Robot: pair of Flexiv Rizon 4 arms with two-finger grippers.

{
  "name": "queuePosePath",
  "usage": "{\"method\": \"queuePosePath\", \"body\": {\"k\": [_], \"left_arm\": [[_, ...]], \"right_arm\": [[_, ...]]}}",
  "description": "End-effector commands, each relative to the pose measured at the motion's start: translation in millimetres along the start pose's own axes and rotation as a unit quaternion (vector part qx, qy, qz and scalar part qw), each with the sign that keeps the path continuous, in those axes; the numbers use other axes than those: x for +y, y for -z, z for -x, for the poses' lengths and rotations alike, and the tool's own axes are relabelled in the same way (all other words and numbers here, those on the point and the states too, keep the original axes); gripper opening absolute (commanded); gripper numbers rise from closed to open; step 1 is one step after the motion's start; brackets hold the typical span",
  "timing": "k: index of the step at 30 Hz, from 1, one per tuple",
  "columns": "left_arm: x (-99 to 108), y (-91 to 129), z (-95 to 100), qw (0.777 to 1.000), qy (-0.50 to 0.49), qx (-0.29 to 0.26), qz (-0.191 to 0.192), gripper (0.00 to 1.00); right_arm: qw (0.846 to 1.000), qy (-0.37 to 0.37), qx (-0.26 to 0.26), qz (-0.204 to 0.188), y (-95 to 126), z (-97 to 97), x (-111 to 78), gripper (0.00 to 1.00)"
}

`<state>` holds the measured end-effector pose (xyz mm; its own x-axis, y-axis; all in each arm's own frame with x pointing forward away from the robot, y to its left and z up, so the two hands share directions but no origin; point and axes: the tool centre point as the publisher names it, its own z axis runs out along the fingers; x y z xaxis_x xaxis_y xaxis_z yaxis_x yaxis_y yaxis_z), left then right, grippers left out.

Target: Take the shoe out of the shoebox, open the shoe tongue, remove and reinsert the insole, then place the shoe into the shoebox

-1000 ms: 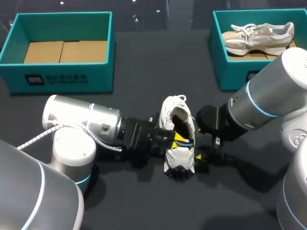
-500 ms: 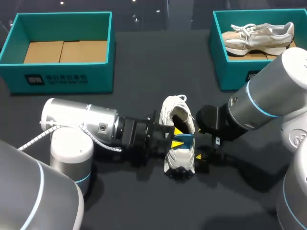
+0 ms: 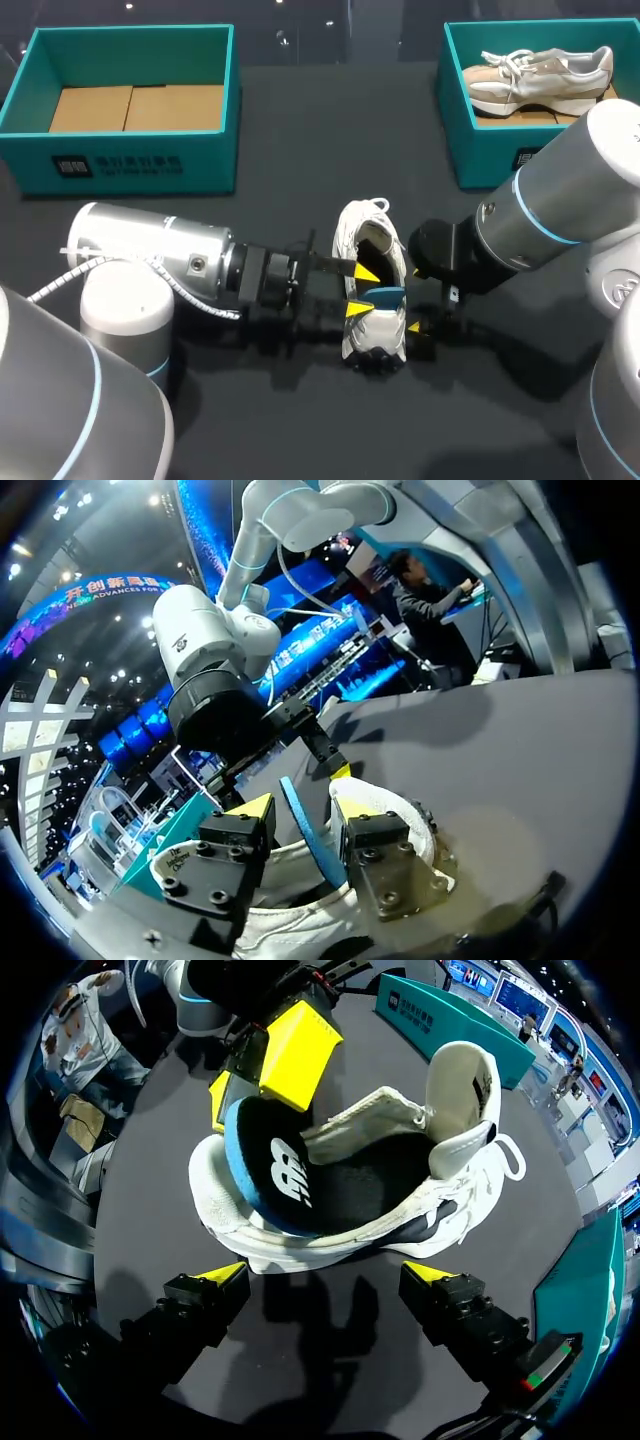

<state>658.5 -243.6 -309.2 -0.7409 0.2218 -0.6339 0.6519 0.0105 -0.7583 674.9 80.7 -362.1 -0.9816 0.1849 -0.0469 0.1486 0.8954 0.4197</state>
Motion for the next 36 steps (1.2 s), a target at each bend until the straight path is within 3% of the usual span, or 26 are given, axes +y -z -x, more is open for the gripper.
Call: {"method": "queuePosePath", "body": {"k": [1, 16, 24, 33, 36], "left_arm": [[-0.7, 7.9, 2.3, 1.000, 0.005, 0.018, -0.002, 0.36], [-2.9, 28.9, -7.9, 0.996, 0.006, 0.083, 0.010, 0.37], [-10.8, 52.1, -8.9, 0.992, 0.000, 0.120, 0.039, 0.37], [-25.2, 84.9, -7.2, 0.982, -0.009, 0.179, 0.058, 0.37], [-28.3, 95.7, -5.4, 0.975, -0.012, 0.212, 0.066, 0.35]], "right_arm": [[1.000, 0.000, -0.002, 0.000, -0.2, -1.6, -0.2, 1.00], [1.000, -0.001, -0.001, -0.003, 3.3, 0.6, -3.2, 1.00], [1.000, 0.006, 0.004, 0.005, 28.3, 11.4, -27.3, 1.00], [0.999, 0.034, 0.017, -0.025, 52.2, 26.6, -54.1, 1.00], [0.994, 0.103, 0.034, 0.024, 59.6, 33.2, -65.3, 1.00]]}}
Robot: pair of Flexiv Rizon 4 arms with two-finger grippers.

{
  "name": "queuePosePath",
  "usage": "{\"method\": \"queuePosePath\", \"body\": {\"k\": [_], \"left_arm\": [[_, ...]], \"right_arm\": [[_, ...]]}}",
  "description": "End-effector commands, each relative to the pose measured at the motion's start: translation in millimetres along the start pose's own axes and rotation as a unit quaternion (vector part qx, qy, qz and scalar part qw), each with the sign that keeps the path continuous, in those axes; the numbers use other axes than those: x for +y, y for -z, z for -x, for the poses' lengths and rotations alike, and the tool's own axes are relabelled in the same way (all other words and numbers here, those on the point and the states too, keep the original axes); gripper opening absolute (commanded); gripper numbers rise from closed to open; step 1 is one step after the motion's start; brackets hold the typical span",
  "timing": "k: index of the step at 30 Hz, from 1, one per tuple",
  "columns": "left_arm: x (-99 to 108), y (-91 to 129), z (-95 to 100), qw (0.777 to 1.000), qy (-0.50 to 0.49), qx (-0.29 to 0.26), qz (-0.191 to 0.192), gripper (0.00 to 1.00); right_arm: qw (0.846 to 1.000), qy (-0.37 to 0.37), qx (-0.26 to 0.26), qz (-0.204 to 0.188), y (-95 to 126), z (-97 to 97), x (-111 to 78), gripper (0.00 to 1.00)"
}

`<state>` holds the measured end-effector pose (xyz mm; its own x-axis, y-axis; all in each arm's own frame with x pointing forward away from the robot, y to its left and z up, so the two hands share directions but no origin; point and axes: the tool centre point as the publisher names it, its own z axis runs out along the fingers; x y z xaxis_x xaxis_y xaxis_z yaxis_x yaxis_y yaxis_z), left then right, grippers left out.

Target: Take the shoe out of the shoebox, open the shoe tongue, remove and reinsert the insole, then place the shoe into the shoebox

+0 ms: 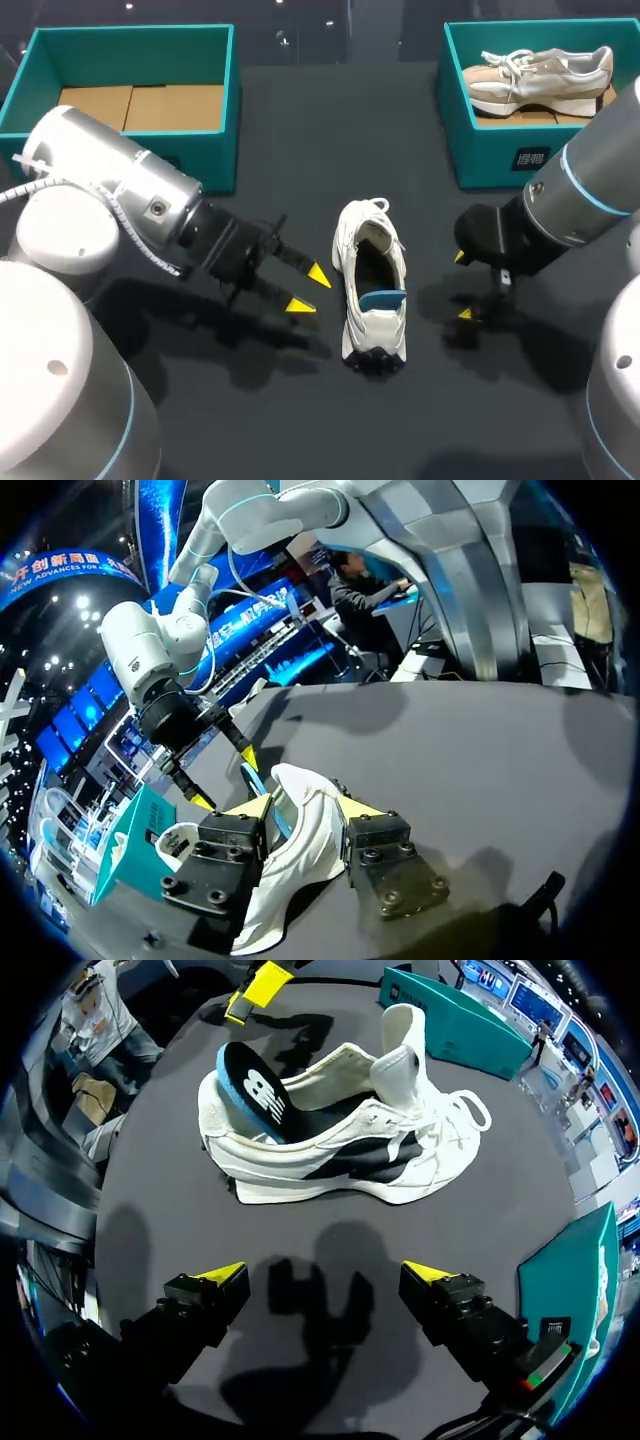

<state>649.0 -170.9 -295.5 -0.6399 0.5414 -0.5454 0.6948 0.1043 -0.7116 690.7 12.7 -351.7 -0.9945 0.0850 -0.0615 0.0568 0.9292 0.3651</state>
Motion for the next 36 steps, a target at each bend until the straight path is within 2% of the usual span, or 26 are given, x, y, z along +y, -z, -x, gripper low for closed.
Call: {"method": "queuePosePath", "body": {"k": [1, 4, 5, 6, 20, 21, 29, 36], "left_arm": [[-9.8, 31.0, 0.4, 0.999, -0.004, 0.053, 0.012, 0.34], [-10.2, 44.6, 2.1, 0.996, -0.011, 0.082, 0.017, 0.27], [-10.0, 49.4, 2.6, 0.995, -0.013, 0.096, 0.019, 0.18], [-9.6, 54.8, 2.6, 0.994, -0.011, 0.109, 0.022, 0.00], [-9.6, 54.8, 2.6, 0.994, -0.011, 0.109, 0.022, 0.00], [-7.8, 55.2, 5.6, 0.991, -0.018, 0.127, 0.043, 0.00], [-6.5, 65.8, 28.6, 0.968, -0.058, 0.239, 0.053, 0.00], [-9.6, 72.7, 42.8, 0.951, -0.084, 0.289, 0.074, 0.00]], "right_arm": [[0.998, 0.037, 0.014, 0.048, 26.2, 6.1, -18.8, 1.00], [0.998, 0.037, 0.014, 0.048, 26.2, 6.1, -18.8, 1.00], [0.998, 0.037, 0.014, 0.048, 26.2, 6.1, -18.8, 1.00], [0.998, 0.037, 0.014, 0.048, 26.2, 6.1, -18.8, 1.00], [0.998, 0.037, 0.014, 0.048, 26.2, 6.1, -18.8, 1.00], [0.998, 0.037, 0.014, 0.048, 26.2, 6.1, -18.8, 1.00], [0.999, 0.013, 0.028, 0.020, 48.2, 18.5, -46.7, 1.00], [1.000, -0.019, 0.004, -0.001, 71.5, 19.7, -72.4, 1.00]]}}
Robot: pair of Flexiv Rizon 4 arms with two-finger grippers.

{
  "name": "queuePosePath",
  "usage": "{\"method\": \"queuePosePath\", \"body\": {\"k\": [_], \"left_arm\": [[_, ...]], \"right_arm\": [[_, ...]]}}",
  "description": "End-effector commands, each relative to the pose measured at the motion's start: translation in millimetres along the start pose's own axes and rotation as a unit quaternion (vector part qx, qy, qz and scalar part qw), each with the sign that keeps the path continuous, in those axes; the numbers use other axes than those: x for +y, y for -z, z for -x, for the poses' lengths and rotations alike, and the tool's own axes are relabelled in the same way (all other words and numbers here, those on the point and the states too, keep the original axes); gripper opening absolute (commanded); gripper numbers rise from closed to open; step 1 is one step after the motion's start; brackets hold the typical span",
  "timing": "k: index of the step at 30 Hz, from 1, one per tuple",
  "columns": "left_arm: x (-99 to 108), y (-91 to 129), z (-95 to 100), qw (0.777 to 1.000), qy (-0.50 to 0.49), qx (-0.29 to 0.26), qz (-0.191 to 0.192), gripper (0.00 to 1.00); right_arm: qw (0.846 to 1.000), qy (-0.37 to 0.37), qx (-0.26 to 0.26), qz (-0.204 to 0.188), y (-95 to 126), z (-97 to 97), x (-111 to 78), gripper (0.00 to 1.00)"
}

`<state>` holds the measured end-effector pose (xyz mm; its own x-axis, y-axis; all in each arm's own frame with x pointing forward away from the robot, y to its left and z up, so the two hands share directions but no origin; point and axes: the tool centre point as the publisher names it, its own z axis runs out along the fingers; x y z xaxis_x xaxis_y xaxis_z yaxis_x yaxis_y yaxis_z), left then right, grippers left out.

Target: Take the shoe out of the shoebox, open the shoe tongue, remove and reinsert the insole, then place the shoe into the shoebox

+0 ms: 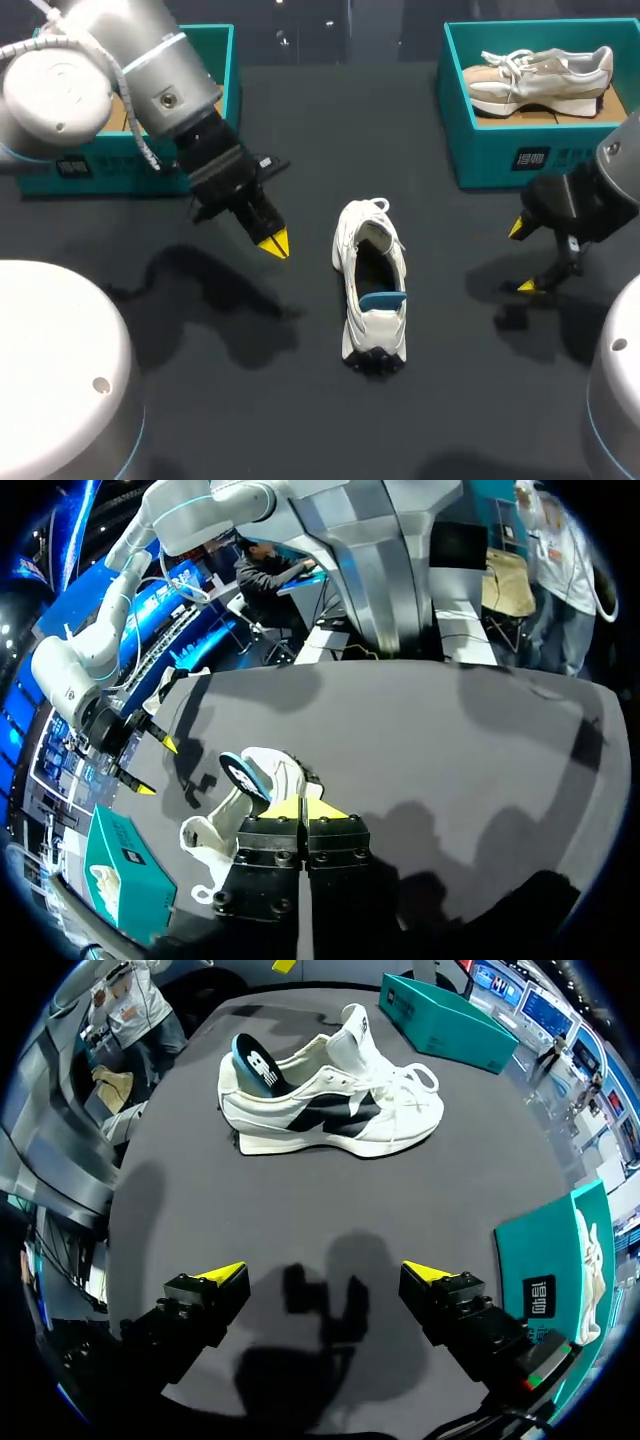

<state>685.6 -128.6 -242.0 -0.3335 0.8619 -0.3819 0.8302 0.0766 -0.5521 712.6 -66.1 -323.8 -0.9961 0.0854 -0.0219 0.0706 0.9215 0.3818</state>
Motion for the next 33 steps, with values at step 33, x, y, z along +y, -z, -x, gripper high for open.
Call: {"method": "queuePosePath", "body": {"k": [33], "left_arm": [[14.2, -3.5, 69.3, 0.971, -0.119, 0.206, 0.007, 0.00]], "right_arm": [[0.999, -0.040, -0.030, -0.014, 30.6, -12.4, -28.6, 1.00]]}}
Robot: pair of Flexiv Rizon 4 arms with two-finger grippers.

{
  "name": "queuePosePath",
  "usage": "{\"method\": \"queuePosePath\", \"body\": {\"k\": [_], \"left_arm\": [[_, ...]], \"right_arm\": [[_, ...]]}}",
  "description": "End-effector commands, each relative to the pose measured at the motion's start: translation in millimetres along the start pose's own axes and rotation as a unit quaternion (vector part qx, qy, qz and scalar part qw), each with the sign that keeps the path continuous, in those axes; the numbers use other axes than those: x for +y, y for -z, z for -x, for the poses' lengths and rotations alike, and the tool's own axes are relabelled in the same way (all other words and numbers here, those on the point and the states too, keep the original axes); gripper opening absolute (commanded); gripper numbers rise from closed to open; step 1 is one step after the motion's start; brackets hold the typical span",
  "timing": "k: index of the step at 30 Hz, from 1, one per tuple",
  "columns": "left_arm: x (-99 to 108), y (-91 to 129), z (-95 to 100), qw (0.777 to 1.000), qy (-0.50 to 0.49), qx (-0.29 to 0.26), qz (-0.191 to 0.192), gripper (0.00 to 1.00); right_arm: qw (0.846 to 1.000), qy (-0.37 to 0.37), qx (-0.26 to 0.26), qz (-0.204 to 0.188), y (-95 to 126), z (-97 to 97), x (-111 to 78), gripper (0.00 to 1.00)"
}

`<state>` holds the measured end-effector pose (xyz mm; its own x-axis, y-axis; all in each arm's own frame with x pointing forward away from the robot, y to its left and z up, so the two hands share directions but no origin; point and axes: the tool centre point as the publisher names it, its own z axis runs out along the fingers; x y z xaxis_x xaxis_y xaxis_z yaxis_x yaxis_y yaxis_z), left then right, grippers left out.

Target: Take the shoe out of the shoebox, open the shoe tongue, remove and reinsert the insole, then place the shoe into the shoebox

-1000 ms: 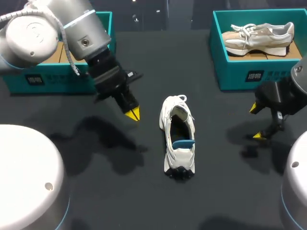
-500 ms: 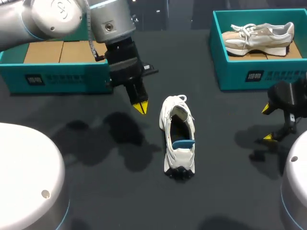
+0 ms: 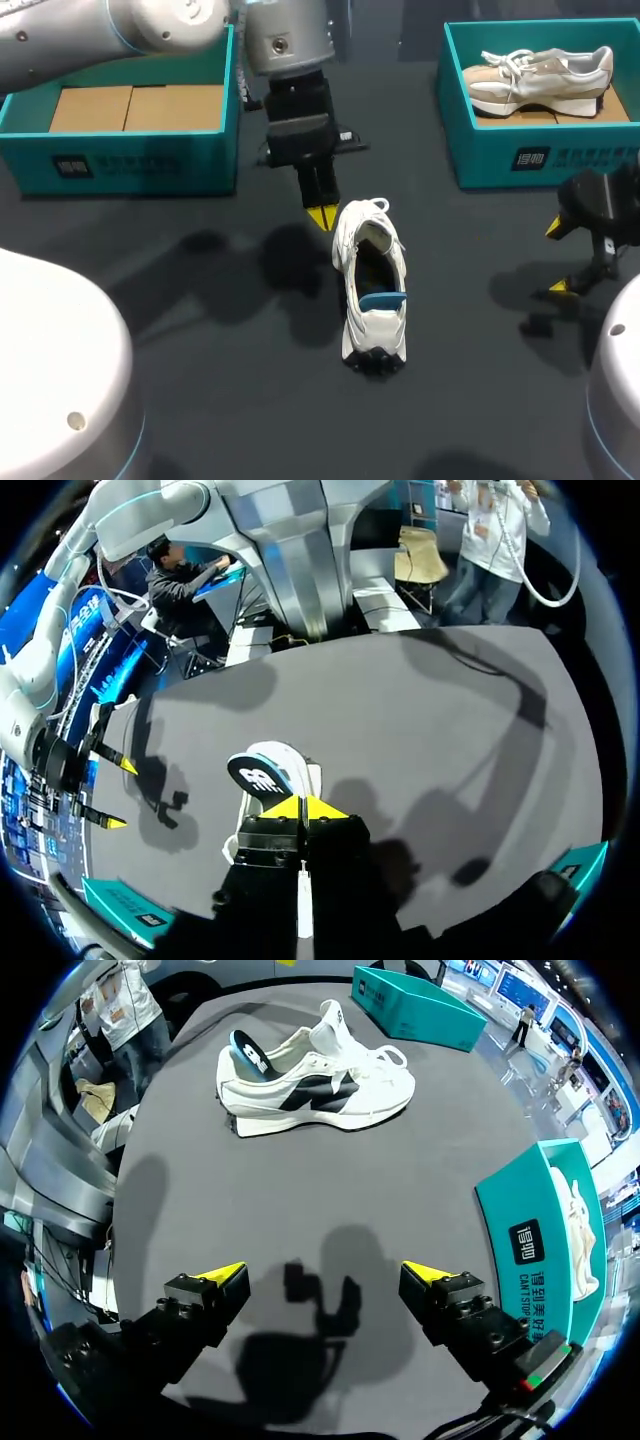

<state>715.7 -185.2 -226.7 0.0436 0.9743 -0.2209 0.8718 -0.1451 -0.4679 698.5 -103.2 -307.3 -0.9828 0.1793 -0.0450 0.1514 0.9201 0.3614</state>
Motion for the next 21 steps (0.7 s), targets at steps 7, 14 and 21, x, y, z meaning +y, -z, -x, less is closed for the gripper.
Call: {"method": "queuePosePath", "body": {"k": [7, 14, 21], "left_arm": [[3.0, 1.6, 3.8, 1.000, 0.000, 0.031, -0.003, 0.00], [5.5, -2.3, 7.7, 0.999, -0.014, 0.033, -0.003, 0.00], [11.3, -13.1, 27.8, 0.999, -0.015, 0.036, 0.005, 0.00]], "right_arm": [[1.000, 0.000, -0.001, -0.001, 0.6, -1.9, 0.1, 1.00], [1.000, 0.000, -0.001, -0.001, 0.6, -1.9, 0.1, 1.00], [1.000, 0.000, -0.001, -0.001, 0.6, -1.9, 0.1, 1.00]]}}
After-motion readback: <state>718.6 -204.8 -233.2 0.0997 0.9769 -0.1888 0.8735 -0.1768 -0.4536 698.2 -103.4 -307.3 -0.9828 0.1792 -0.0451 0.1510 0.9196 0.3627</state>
